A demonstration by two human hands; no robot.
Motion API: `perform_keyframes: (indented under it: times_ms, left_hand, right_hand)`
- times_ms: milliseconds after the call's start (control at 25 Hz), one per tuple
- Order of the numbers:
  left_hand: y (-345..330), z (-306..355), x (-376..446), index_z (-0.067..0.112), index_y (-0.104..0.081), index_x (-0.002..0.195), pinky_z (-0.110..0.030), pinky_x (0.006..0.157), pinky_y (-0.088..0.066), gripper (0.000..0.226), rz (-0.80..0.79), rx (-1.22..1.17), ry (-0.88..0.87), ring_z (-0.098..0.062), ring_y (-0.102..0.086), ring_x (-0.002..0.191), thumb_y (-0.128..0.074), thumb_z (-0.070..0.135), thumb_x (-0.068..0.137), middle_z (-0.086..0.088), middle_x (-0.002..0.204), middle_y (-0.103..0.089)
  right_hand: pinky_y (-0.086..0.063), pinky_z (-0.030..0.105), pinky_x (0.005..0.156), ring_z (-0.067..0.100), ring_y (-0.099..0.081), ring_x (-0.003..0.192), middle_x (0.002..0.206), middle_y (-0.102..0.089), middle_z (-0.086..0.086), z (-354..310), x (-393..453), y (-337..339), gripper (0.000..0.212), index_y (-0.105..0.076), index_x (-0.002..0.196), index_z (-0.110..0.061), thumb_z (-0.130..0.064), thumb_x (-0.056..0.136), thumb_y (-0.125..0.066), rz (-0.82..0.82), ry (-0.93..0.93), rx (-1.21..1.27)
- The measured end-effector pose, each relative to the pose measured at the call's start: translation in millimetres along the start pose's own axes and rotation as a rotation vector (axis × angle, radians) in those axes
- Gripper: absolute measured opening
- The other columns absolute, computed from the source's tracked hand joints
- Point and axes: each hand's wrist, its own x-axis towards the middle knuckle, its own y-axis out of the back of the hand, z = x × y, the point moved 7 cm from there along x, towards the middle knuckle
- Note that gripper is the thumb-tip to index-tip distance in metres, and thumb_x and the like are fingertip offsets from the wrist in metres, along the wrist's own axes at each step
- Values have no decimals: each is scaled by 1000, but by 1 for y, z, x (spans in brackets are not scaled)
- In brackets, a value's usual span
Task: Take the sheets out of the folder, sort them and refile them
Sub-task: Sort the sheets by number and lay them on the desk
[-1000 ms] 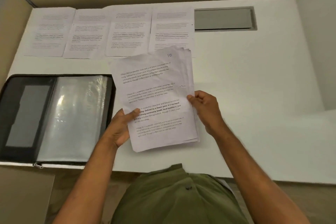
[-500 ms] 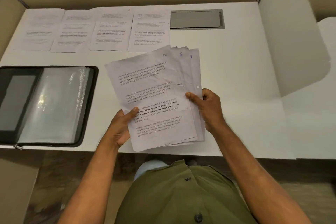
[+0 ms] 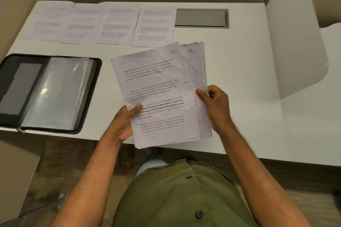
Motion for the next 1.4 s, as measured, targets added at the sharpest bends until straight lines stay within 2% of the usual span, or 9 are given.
perform_keyframes:
  times_ms: [200,320,400,480,600,760,920,1160,1400]
  left_hand:
    - [3,-8,-5,7,-51,148,-57,102,-51,43,20,-40,-19,-39,-59,130,-45,3,106,-18,140,-62]
    - [0,-8,-6,7,-51,147,-56,101,-53,42,22,-39,-28,-38,-61,128,-45,2,105,-18,139,-63]
    - [-2,-8,-8,7,-53,145,-55,100,-54,41,13,-41,-27,-37,-62,126,-44,2,105,-18,138,-64]
    - [-4,-8,-10,8,-55,142,-54,99,-55,40,2,-37,-22,-37,-64,124,-44,1,105,-19,138,-64]
    - [-6,-9,-11,9,-58,138,-56,101,-53,38,-7,-24,-12,-38,-63,125,-45,1,104,-20,137,-64]
    - [-12,-12,-13,9,-60,136,-56,102,-52,38,-17,-26,-17,-39,-63,125,-49,3,100,-20,136,-65]
    - [-16,-14,-11,9,-58,138,-56,103,-52,38,-19,-41,-20,-37,-62,127,-46,0,103,-19,138,-64]
    - [-20,-14,-6,6,-52,145,-53,101,-54,45,-12,-60,-38,-37,-62,127,-49,1,100,-19,140,-63]
    - [-18,-15,1,7,-54,144,-58,104,-49,42,27,-51,-54,-39,-60,129,-48,0,103,-19,139,-63]
  right_hand:
    - [-53,12,72,4,-67,91,111,-66,-1,-17,-16,0,35,-39,135,-23,-16,106,-57,4,253,-163]
    - [-52,22,97,5,-59,119,134,-59,-12,-18,-15,-3,34,-55,140,-23,-15,107,-55,-48,339,-228]
    - [-48,13,101,1,-55,128,141,-58,-15,-9,-12,-6,34,-60,141,-25,-27,106,-58,-90,194,-154]
    - [-46,10,99,0,-58,126,138,-64,-14,-2,-12,-11,36,-66,137,-25,-36,103,-63,-153,50,-60]
    - [-56,23,94,5,-70,108,117,-76,-9,7,-10,-11,24,-76,119,-20,-32,99,-69,-199,-61,52]
    - [-56,18,76,8,-75,90,98,-80,-4,6,-9,-4,9,-80,97,-16,-23,95,-75,-138,-74,98]
    - [-56,18,67,9,-74,78,87,-78,1,1,-10,-1,15,-76,89,-7,-21,90,-81,-105,-25,108]
    - [-63,38,79,23,-73,87,87,-72,2,3,-8,7,27,-61,76,-19,-29,86,-84,-59,-17,112]
    - [-63,28,75,13,-75,97,114,-74,0,1,-5,11,24,-58,84,-13,-22,91,-79,48,-38,281]
